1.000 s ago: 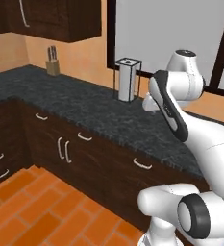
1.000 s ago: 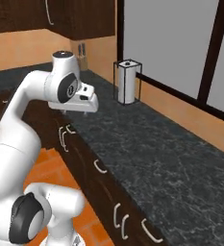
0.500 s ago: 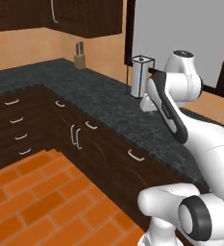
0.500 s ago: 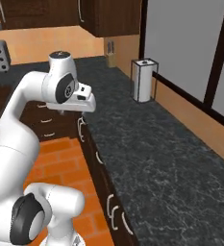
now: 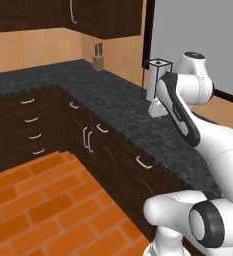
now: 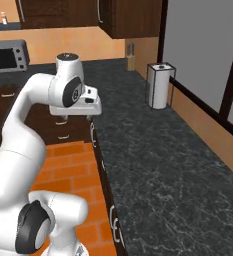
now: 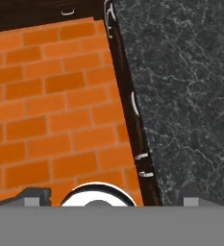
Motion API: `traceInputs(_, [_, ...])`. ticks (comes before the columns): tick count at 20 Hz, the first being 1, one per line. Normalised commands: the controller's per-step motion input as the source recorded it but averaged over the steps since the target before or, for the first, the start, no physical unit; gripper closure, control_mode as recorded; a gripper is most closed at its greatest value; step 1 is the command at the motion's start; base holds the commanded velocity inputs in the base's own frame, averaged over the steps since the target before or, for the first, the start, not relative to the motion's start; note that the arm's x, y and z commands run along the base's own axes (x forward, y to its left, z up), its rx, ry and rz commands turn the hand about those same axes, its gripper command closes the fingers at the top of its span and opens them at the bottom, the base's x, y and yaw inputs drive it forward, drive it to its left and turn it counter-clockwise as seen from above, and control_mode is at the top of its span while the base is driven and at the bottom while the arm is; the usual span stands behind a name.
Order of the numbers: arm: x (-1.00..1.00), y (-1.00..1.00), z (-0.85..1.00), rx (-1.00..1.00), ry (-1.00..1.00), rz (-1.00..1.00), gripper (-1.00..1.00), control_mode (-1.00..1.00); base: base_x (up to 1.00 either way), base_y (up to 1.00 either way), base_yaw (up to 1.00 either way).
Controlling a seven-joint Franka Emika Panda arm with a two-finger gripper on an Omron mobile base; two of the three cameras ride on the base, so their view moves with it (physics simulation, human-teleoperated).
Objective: Take a straw from the drawer in front and place it inside the glass cup on the dining counter.
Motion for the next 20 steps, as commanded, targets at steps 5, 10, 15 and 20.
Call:
traceInputs(5, [0.0,0.64,-0.18,-0.26,-0.13,0.0,-1.0,-1.0,0.0,0.0,0.0])
traceInputs(10, [0.0,0.72,-0.4,-0.31,-0.09,0.0,-1.0,-1.0,0.0,0.0,0.0])
traceInputs(15, [0.09,0.45,-0.55,-0.32,-0.07,-0.02,-1.0,-1.0,0.0,0.0,0.0])
traceInputs(20, [0.19,0.14,-0.65,-0.35,-0.08,-0.04,-1.0,-1.0,0.0,0.0,0.0])
